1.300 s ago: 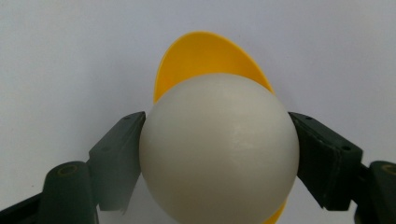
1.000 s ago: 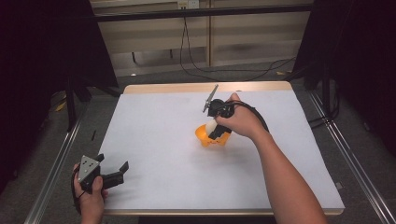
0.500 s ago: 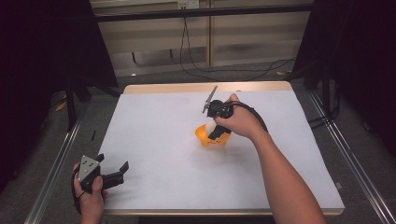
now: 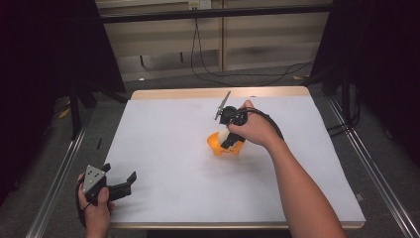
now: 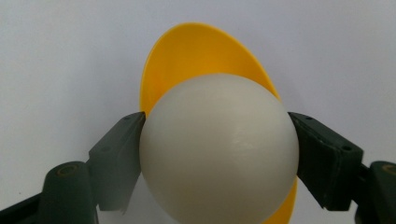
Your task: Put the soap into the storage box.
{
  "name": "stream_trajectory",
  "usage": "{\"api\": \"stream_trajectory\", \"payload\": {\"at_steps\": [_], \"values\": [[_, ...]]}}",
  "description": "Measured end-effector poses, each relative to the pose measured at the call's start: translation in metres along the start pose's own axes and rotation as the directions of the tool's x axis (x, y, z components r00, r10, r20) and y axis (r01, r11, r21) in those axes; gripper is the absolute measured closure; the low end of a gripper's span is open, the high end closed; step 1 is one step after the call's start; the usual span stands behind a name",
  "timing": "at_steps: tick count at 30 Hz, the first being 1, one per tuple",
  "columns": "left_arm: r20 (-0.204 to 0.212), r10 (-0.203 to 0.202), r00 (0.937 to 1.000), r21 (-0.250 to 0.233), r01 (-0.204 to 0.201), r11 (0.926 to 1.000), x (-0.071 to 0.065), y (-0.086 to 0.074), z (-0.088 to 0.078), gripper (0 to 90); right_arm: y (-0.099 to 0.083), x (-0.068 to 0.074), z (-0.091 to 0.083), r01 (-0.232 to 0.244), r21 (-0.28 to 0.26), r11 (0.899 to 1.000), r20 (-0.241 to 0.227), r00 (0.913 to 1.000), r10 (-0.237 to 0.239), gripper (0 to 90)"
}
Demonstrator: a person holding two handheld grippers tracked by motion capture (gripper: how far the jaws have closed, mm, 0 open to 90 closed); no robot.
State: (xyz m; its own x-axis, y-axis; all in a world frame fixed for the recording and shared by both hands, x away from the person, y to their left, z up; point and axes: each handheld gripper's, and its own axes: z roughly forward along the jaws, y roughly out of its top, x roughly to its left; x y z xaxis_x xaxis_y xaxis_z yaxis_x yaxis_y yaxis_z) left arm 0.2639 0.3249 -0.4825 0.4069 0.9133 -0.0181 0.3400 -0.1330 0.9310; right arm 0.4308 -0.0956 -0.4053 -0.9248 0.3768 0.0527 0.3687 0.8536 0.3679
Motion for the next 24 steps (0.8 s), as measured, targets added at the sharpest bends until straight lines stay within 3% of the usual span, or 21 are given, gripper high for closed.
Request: {"api": "stream_trajectory", "payload": {"at_steps": [5,8,15,24], "values": [[0.0,-0.001,1.0,0.0,0.001,1.0,0.0,0.0,0.0,0.0,-0.001,-0.002,0.001,-0.008,0.002,1.0,0.008,0.9999,0.008,21.5],[0.002,-0.004,1.0,-0.001,0.004,1.0,0.0,0.0,0.0,0.0,0.0,-0.004,-0.006,-0.034,-0.046,0.998,-0.01,0.9994,0.033,18.0],[0.0,-0.001,1.0,0.001,0.001,1.0,0.0,0.0,0.0,0.0,-0.002,-0.001,-0.012,-0.035,-0.036,0.999,-0.007,0.9994,0.035,18.0],[-0.001,-0.001,1.0,-0.001,0.001,1.0,0.0,0.0,0.0,0.0,-0.006,0.0,-0.018,-0.035,-0.057,0.998,-0.007,0.9994,0.035,23.7]]}}
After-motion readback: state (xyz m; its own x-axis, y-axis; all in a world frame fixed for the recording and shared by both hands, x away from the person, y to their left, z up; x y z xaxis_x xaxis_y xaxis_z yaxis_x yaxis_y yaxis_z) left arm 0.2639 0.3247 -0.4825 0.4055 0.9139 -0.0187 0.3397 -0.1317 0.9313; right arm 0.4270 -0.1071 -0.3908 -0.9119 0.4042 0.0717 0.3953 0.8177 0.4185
